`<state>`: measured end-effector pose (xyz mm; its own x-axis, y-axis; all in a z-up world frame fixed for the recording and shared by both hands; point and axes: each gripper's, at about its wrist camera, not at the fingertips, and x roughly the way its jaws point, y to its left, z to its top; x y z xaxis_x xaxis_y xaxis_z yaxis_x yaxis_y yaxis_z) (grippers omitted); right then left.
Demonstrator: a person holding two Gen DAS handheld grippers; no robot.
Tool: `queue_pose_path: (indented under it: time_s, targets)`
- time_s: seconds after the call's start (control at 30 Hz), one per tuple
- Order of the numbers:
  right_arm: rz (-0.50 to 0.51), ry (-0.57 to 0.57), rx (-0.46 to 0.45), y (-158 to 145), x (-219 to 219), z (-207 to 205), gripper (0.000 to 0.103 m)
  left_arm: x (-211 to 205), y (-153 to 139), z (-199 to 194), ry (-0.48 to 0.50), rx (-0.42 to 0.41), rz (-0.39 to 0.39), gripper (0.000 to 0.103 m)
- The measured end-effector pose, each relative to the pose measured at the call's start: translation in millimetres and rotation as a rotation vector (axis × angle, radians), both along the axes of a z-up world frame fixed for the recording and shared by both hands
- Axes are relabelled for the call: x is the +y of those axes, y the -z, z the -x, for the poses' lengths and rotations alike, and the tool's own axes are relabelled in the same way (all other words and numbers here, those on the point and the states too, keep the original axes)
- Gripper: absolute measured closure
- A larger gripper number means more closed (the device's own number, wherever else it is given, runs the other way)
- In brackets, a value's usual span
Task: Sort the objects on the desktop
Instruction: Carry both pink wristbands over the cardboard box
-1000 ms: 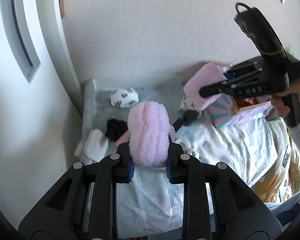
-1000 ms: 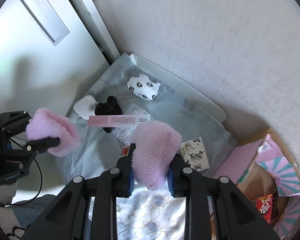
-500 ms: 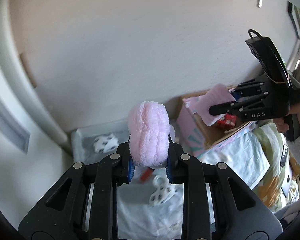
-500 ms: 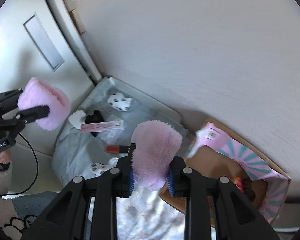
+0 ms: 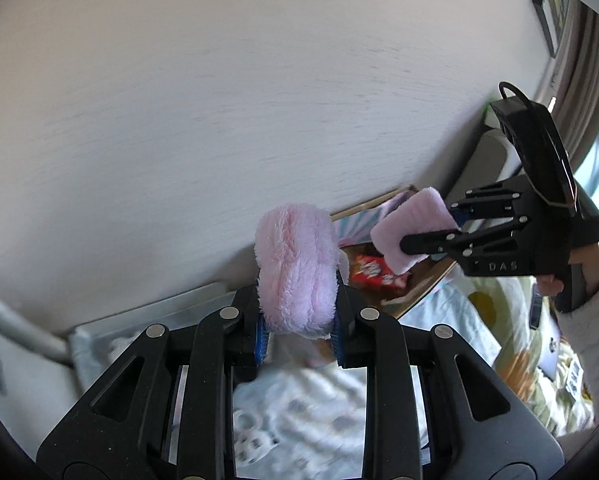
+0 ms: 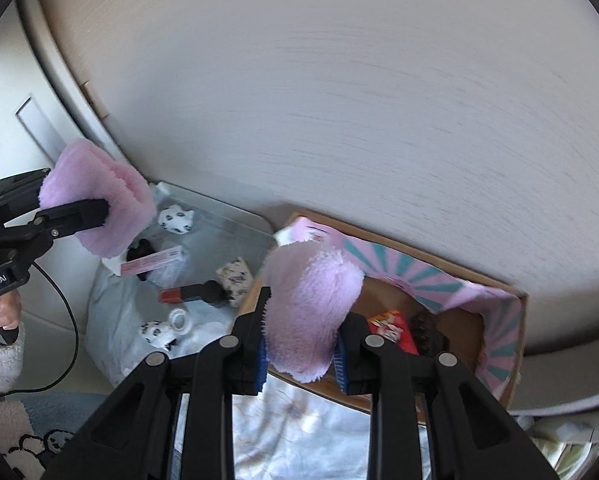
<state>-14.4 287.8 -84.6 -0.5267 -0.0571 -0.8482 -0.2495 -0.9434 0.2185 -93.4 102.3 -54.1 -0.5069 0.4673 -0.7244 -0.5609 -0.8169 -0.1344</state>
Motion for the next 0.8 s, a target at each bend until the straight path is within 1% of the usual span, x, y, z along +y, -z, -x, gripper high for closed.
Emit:
queue_pose_path:
  time_s: [0.2, 0.47, 0.53, 0.63, 0.8]
  targets:
    - [0.020, 0.077, -0.027, 17, 39, -30, 0.079, 55, 18, 20, 0.069, -0.031, 0.032, 0.082]
    - [0.052, 0.157, -0.090, 55, 85, -64, 0.079, 111, 57, 38, 0.122, -0.097, 0.087, 0.082]
    - [0.057, 0.164, -0.108, 64, 92, -69, 0.079, 119, 69, 43, 0.129, -0.117, 0.105, 0.082]
    - [0.098, 0.164, -0.112, 78, 99, -72, 0.079, 127, 85, 47, 0.131, -0.147, 0.126, 0.082]
    - [0.127, 0.160, -0.123, 95, 109, -71, 0.079, 136, 104, 49, 0.126, -0.181, 0.157, 0.082]
